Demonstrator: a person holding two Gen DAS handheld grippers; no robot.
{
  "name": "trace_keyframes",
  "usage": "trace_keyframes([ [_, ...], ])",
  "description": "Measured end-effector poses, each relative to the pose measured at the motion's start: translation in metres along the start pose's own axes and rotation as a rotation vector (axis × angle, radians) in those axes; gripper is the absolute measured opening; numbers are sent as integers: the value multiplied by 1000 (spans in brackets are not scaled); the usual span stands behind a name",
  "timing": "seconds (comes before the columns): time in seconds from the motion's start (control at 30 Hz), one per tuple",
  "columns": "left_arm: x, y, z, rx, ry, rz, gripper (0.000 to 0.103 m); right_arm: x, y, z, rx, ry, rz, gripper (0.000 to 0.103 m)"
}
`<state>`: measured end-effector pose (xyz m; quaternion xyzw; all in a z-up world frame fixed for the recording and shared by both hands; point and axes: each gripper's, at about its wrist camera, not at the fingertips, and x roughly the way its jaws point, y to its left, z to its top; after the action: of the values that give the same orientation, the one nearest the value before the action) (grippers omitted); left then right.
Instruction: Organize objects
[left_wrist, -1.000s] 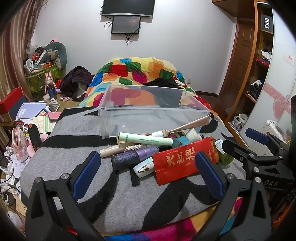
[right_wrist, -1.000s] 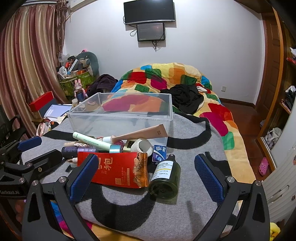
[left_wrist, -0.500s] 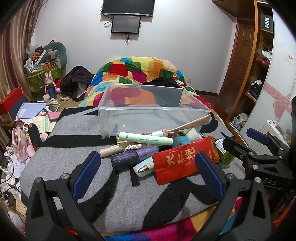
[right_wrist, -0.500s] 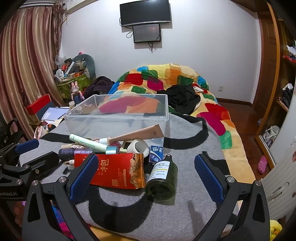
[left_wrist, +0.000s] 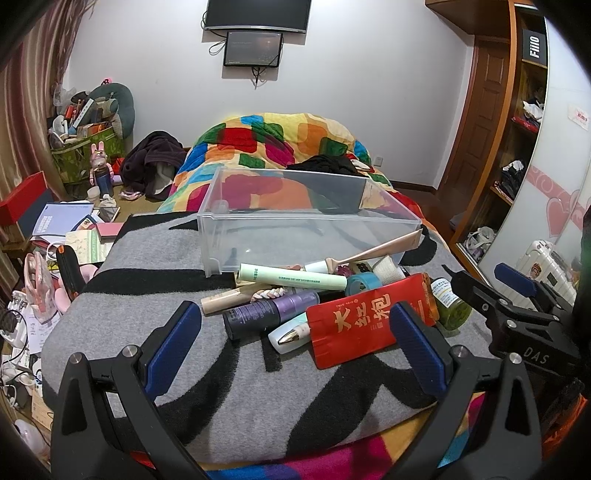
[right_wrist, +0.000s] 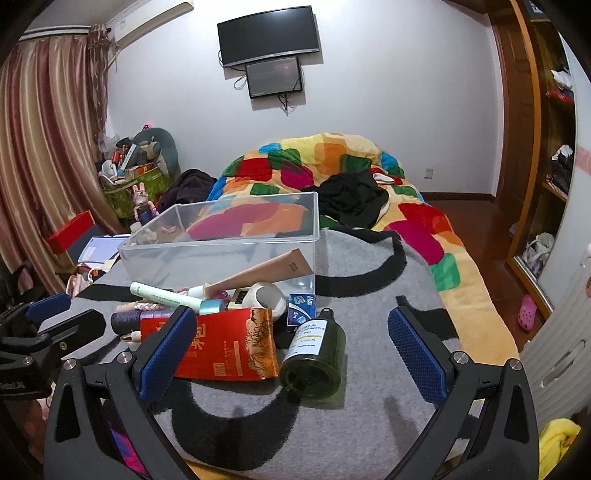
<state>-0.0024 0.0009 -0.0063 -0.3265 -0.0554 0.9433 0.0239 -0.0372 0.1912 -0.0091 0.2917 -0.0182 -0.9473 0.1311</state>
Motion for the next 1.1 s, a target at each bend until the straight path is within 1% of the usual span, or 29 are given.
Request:
trace_keyframes([
  [0.1,0,0,0,-1,0,0,103,0,4,0,-33,4,-9,103],
  [0.27,-1,2,0,-7,3,0,103,-6,12,0,-83,-30,-1,103],
  [0.5,-3,5,1,-7,-2,3,103,-1,15,4,-82,16,32,103],
  [0.73,-3,6,2,-9,-3,4,103,4,15,5,-84,56,26,103],
  [0.93,-1,7,2,-8,-3,4,103,9,9,6,-44,77,59,103],
  [1.0,0,8,2,-6,6,4,103,13,8,6,-46,102,64,103],
  [1.1,8,13,4,-11,35,-8,103,24,8,6,-76,183,91,103],
])
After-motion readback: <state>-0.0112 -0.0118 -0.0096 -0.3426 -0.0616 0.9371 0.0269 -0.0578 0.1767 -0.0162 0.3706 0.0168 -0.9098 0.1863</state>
